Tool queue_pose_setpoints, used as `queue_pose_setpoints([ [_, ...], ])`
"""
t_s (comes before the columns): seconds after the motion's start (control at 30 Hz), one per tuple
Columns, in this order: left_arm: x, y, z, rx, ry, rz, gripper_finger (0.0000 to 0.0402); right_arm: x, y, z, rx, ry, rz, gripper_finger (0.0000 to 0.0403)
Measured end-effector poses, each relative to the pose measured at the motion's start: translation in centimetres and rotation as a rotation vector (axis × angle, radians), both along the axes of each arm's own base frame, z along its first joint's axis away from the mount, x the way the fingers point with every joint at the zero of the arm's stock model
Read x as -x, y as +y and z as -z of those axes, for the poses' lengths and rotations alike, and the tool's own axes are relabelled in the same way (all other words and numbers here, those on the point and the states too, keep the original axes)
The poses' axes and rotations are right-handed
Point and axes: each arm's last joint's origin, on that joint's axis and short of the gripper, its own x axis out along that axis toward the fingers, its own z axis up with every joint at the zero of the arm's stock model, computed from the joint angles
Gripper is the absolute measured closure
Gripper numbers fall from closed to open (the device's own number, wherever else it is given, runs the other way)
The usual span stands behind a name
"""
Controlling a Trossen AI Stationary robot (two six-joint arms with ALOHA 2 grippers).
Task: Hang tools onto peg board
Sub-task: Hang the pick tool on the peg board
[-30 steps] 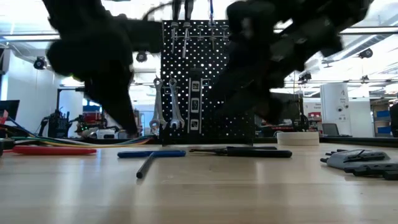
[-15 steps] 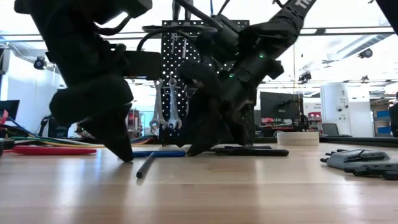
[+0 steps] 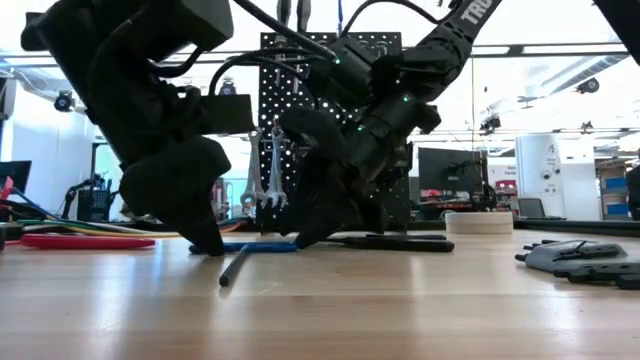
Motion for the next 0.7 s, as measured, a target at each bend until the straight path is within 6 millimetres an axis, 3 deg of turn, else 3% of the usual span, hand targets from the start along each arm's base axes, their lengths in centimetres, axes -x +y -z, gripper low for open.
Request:
queue_pose_setpoints([
  [0.23,0.1,0.2,0.5,0.000,-0.052,-0.004,0.0401,-1.4,0.6,1.0,-0.107,-0.040,-0.074,0.0275],
  [0.53,0.0,0.3,0.6,-0.019,-0.085,-0.036,0.0401,-2.1,1.3,-0.2,-0.164,-0.054,-0.173,0.0300],
  [0.7,0.0,0.3,0.6,-0.031,-0.107,-0.061,0.0401,-2.2,1.5,0.2,-0.161,-0.039,-0.184,0.0322],
])
